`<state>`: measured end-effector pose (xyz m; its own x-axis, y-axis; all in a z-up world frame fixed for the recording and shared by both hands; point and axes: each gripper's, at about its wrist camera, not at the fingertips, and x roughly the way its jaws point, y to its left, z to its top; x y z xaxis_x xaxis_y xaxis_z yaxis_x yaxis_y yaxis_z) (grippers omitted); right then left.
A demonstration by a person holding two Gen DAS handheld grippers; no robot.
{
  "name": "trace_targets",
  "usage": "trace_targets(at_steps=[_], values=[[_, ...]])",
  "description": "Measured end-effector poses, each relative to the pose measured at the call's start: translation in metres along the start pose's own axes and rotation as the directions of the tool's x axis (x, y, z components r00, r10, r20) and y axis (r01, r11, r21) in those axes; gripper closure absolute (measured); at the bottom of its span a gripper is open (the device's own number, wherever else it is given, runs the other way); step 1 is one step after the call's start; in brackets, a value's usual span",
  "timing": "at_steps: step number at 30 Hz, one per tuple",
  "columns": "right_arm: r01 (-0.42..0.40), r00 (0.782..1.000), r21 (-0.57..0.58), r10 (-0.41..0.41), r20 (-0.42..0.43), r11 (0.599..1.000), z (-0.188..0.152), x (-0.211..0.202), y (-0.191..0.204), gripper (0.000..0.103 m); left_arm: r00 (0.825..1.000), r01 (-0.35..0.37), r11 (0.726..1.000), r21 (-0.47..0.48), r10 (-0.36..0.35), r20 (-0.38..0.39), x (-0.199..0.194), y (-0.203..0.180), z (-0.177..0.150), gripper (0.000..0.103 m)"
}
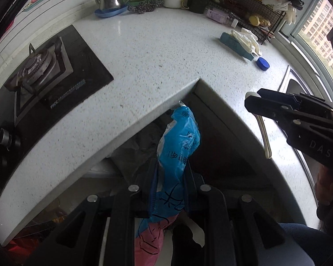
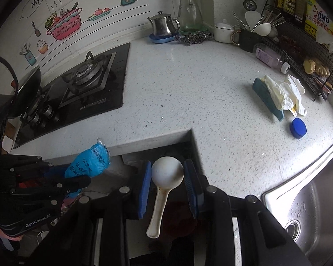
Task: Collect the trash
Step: 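Lift the bag and spoon and carry both tools down to the red bin, then open the left gripper over the red bin to drop the bag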
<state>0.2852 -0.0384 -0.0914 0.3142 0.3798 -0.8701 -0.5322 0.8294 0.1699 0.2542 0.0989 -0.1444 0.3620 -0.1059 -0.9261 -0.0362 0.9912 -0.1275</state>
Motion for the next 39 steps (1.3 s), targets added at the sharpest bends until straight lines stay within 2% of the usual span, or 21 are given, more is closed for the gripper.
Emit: trace_targets(at_steps=[7,15,21,23,27,31,37,39], values=[[0.024,0.999,0.016,-0.023,-0.045,1.0,-0.043,0.018,0.033,0.075,0.998,0.027,1.0,0.008,-0.027,-0.054,0.018,0.012,-0.053,0.085],[0.051,0.989,0.037,-0.045,-0.139,0.998,-0.094,0.072,0.043,0.075,0.985,0.081,0.997,-0.008,-0.081,-0.149,0.076,0.018,-0.099,0.085],[0.079,0.981,0.04,-0.07,-0.182,0.996,-0.133,0.131,0.034,0.075,0.974,0.096,0.995,-0.02,-0.098,-0.205,0.142,0.024,-0.124,0.085],[0.097,0.979,0.045,-0.087,-0.186,0.994,-0.146,0.154,0.026,0.075,0.971,0.11,0.993,-0.03,-0.114,-0.212,0.171,0.025,-0.134,0.085],[0.123,0.974,0.081,-0.104,-0.2,0.989,-0.171,0.203,0.006,0.075,0.962,0.091,0.996,-0.016,-0.092,-0.257,0.234,0.021,-0.154,0.085],[0.143,0.97,0.101,-0.119,-0.213,0.985,-0.196,0.249,-0.01,0.075,0.952,0.11,0.994,0.009,-0.103,-0.288,0.293,0.018,-0.166,0.085],[0.176,0.966,0.123,-0.147,-0.215,0.977,-0.227,0.281,-0.028,0.075,0.933,0.17,0.985,0.027,-0.152,-0.325,0.353,0.006,-0.174,0.085],[0.194,0.964,0.132,-0.164,-0.21,0.972,-0.232,0.282,-0.032,0.075,0.934,0.176,0.983,0.051,-0.151,-0.323,0.362,0.0,-0.175,0.085]])
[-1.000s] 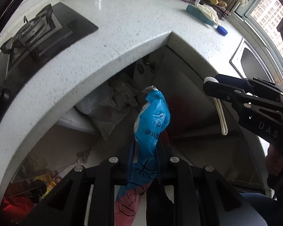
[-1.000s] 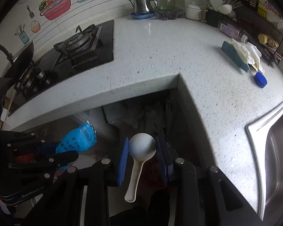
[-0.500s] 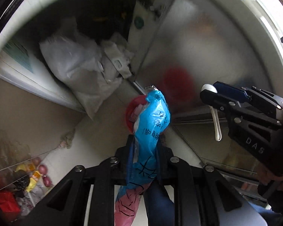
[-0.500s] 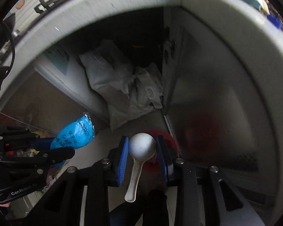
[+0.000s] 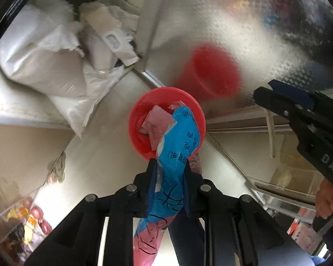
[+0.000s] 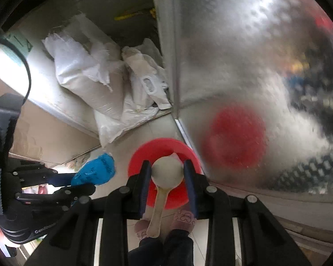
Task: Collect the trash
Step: 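Open the left gripper over the red bin to drop the bag, then open the right gripper over the red bin to drop the spoon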
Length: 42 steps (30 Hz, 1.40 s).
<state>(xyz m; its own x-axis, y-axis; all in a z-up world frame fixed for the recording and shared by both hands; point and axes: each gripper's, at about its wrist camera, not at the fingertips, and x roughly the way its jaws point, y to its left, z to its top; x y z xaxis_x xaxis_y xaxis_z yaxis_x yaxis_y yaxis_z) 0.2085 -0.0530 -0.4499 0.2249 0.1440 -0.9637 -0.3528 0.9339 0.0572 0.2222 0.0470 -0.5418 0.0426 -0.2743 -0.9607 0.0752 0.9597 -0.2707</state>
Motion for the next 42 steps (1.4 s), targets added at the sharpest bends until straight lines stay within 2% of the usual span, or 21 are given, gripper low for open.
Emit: trace_targets(at_steps=[3,5,7,12,15,21,23,30,32,36,42], values=[[0.008,1.0,0.035,-0.008,0.004,0.999,-0.004,-0.001,-0.009,0.075,1.0,-0.025,0.999,0.033,0.025,-0.013,0.014,-0.006,0.003,0.077],[0.007,1.0,0.049,-0.007,0.004,0.999,-0.007,-0.004,-0.012,0.075,0.999,-0.038,0.998,0.042,0.038,-0.012,0.016,-0.006,0.006,0.055],[0.005,1.0,0.055,-0.005,-0.003,0.998,-0.006,-0.004,-0.013,0.075,0.999,-0.032,0.999,0.038,0.031,0.009,0.013,-0.004,0.008,0.045],[-0.003,1.0,0.049,0.003,-0.002,0.999,-0.004,-0.006,-0.013,0.075,1.0,-0.019,0.999,0.038,0.018,0.017,0.005,-0.002,0.008,0.044],[-0.016,1.0,0.04,0.016,-0.005,0.999,-0.004,-0.006,-0.011,0.075,1.0,0.017,1.0,0.011,-0.017,0.013,0.0,0.003,0.005,0.044],[-0.023,1.0,-0.001,0.023,-0.012,1.0,-0.004,-0.006,-0.003,0.075,0.999,0.012,0.996,-0.085,-0.009,0.041,-0.007,0.022,-0.007,0.042],[-0.027,0.999,-0.013,0.027,-0.02,1.0,-0.003,-0.004,0.0,0.075,0.999,0.018,0.993,-0.116,-0.013,0.047,-0.009,0.031,-0.013,0.032],[-0.054,0.998,-0.074,0.051,-0.034,0.996,0.002,0.01,0.016,0.075,0.995,-0.031,0.988,-0.149,0.045,0.091,-0.018,0.043,-0.029,0.014],[-0.064,0.997,-0.099,0.06,-0.043,0.993,0.003,0.018,0.022,0.075,0.993,-0.042,0.986,-0.161,0.06,0.106,-0.021,0.047,-0.034,0.0],[-0.078,0.996,-0.141,0.07,-0.062,0.987,0.003,0.034,0.03,0.075,0.988,-0.054,0.979,-0.196,0.081,0.134,-0.028,0.057,-0.044,0.0],[-0.054,0.996,-0.179,0.041,-0.074,0.982,0.005,0.052,0.037,0.073,0.988,-0.07,0.969,-0.238,0.1,0.115,-0.026,0.067,-0.055,0.0]])
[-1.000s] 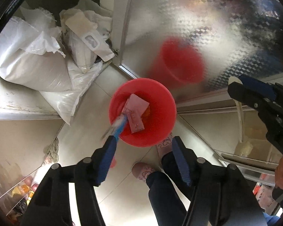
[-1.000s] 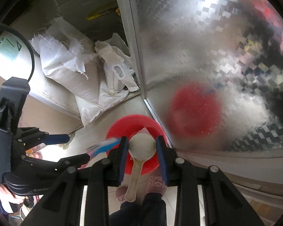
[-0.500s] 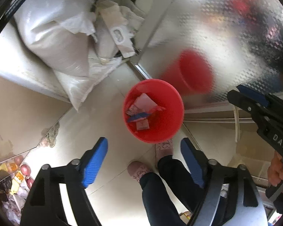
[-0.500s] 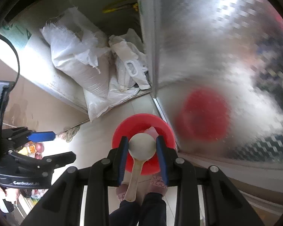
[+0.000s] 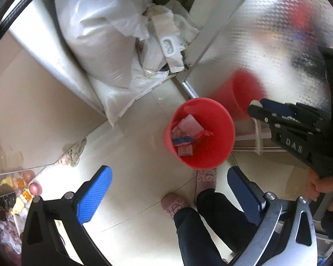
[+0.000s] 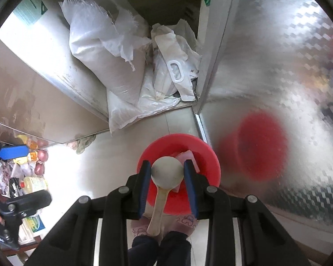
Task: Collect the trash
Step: 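Open the right gripper over the red bin to drop the spoon, then raise both tools back up to the counter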
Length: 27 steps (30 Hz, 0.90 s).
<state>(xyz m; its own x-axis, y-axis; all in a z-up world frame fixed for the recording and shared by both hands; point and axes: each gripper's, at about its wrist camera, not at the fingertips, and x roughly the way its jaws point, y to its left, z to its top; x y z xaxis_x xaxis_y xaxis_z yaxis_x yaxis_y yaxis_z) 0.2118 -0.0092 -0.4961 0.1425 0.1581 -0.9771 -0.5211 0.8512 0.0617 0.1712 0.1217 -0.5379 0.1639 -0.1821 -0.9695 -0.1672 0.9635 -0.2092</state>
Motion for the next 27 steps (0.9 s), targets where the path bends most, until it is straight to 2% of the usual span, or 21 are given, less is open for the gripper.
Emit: trace_targets(at_steps=[2,3,9,13,19,22,27], values=[[0.015,1.0,-0.025,-0.015,-0.003,1.0,0.0,0.005,0.002,0.047,1.0,-0.006,1.0,-0.015,0.006,-0.004,-0.002,0.003,-0.004,0.0],[0.032,0.999,-0.036,-0.032,-0.002,0.999,-0.001,0.006,0.003,0.028,1.0,-0.01,1.0,-0.02,0.01,-0.003,-0.004,0.003,-0.005,0.0],[-0.003,1.0,-0.027,0.002,-0.011,1.0,-0.004,-0.01,0.0,0.021,1.0,-0.03,0.999,-0.046,0.03,0.008,-0.027,0.003,-0.015,0.0],[-0.01,1.0,-0.037,0.01,-0.002,0.999,-0.002,-0.046,0.006,0.019,0.998,-0.045,0.997,-0.054,0.048,0.049,-0.076,-0.006,-0.019,0.0],[0.001,0.997,-0.051,0.003,0.073,0.999,0.007,-0.149,0.02,0.01,0.989,-0.057,0.996,-0.062,0.065,0.133,-0.174,-0.021,-0.021,0.0],[0.006,0.992,-0.047,0.0,0.13,0.999,0.01,-0.211,0.025,0.004,0.983,-0.031,0.998,-0.059,0.041,0.179,-0.227,-0.033,-0.022,0.0],[0.009,0.976,-0.039,0.0,0.218,0.999,0.01,-0.305,0.028,0.001,0.961,-0.023,1.0,-0.013,0.025,0.276,-0.31,-0.058,-0.018,0.0]])
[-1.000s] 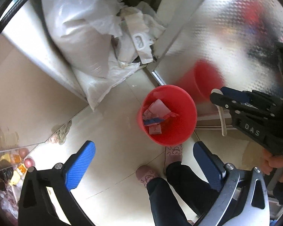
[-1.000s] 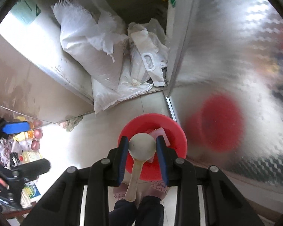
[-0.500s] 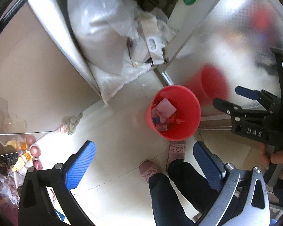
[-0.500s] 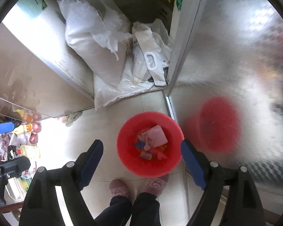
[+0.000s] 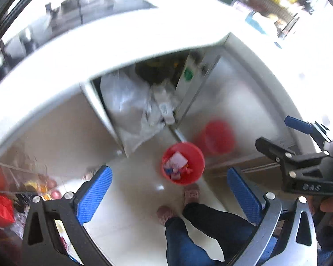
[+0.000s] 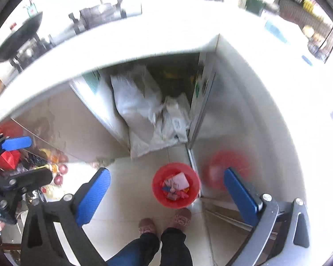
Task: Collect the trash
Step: 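Raise both tools back up to the counter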
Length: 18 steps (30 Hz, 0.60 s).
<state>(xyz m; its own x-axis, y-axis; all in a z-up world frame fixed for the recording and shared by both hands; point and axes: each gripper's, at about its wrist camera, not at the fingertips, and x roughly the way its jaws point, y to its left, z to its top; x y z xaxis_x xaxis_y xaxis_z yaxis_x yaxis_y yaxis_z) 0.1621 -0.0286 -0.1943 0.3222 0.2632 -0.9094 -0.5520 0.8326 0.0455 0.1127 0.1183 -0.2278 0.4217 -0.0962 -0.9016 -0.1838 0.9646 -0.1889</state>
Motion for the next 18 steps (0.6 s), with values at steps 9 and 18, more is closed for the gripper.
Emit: trace_targets(at_steps=[9,18], values=[[0.04,0.989,0.06,-0.048,0.142,0.997,0.024,-0.098,-0.025,0.001,0.991,0.055,0.994,0.094,-0.066,0.117,-0.079,-0.047,0.041,0.0],[0.092,0.971,0.125,-0.117,0.21,0.988,0.049,-0.131,-0.072,0.001,0.983,0.073,0.982,0.175,-0.1,0.151,-0.09,-0.093,0.098,0.0]])
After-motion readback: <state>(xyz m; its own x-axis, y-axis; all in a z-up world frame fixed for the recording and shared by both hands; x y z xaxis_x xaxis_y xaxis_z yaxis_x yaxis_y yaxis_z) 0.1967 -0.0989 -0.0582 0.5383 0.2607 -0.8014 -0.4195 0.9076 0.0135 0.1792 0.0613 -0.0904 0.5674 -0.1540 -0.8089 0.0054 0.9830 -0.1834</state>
